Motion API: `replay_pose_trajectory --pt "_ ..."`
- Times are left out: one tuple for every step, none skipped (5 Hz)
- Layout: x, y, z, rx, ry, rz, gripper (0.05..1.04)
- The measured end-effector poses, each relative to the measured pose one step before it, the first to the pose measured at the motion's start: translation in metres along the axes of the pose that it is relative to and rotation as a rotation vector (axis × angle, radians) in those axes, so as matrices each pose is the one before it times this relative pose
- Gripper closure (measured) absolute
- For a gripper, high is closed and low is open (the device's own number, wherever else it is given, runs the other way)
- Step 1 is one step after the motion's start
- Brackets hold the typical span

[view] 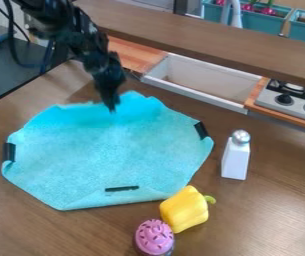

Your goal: Fold the cloth from top left to bottom right

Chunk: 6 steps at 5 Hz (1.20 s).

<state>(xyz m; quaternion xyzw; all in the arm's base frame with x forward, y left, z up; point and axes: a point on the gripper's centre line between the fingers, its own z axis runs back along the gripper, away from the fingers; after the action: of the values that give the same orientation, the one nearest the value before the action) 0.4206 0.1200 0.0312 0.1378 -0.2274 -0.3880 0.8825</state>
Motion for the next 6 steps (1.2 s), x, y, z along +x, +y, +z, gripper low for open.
replay_pose_trajectory --pt "0.00600 -0.04288 0.00661 0.0200 0.0226 -0.0988 1.029" --pt "0.00389 -0.03203 0.00898 0.0123 0.0056 -0.0487 1.029" --pt "0.00131 -0.02382 0.00722 0.0041 -0.0065 -0.0290 1.029" --pt "0.00491 -0.00694 0.01841 0.0038 -0.0315 -0.0058 1.029" --pt "0.00783 -0.01488 0.01155 -0.0421 -0.0106 -0.0164 1.029" --pt "0.00594 -0.01036 0.01469 -0.0163 -0.0209 -0.0158 1.029"
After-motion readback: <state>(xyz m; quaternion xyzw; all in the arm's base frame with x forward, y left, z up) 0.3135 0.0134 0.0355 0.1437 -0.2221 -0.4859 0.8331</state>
